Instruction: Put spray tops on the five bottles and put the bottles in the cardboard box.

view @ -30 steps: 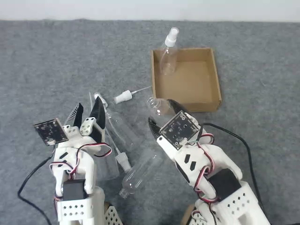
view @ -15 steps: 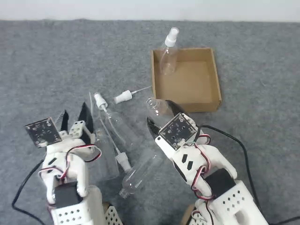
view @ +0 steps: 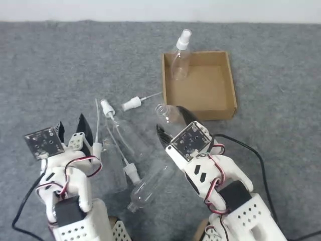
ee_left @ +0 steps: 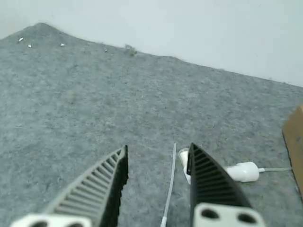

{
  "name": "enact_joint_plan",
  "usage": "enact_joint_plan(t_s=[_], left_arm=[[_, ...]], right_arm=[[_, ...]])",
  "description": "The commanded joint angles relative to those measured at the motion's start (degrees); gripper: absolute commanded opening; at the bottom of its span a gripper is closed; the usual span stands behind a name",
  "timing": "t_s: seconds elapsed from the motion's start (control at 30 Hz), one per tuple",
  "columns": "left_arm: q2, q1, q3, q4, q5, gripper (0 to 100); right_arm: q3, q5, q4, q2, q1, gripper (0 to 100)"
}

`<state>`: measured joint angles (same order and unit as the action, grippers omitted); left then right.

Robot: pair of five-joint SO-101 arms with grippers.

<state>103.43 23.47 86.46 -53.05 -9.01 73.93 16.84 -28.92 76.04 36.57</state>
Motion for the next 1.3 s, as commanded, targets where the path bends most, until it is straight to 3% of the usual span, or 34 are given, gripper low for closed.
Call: enact_joint_plan(t_s=[0.0,0.23,0.47,0.7,1.27], left_arm=[[0.97,0.09,-5.76,-0.97,1.05,19],[0.97,0.09,-6.81,-1.41,2.64,19],[0.97,0.0,-15.25,-9.23,4.13,19],[0.97,-1.14,-16.13,-12.66,8.62,19],[0.88,-1.32,-17.71,-14.51,13.71,19]], right_arm=[[-0.88,-0.18,1.36,1.71,-0.75,4.1],[-0.88,-0.18,1.36,1.63,-0.75,4.2],[-0.88,-0.18,1.36,1.54,-0.66,4.1],[-0.88,-0.18,1.45,1.63,-0.66,4.1],[-0.62,-0.62,4.26,1.1,-5.67,4.1]])
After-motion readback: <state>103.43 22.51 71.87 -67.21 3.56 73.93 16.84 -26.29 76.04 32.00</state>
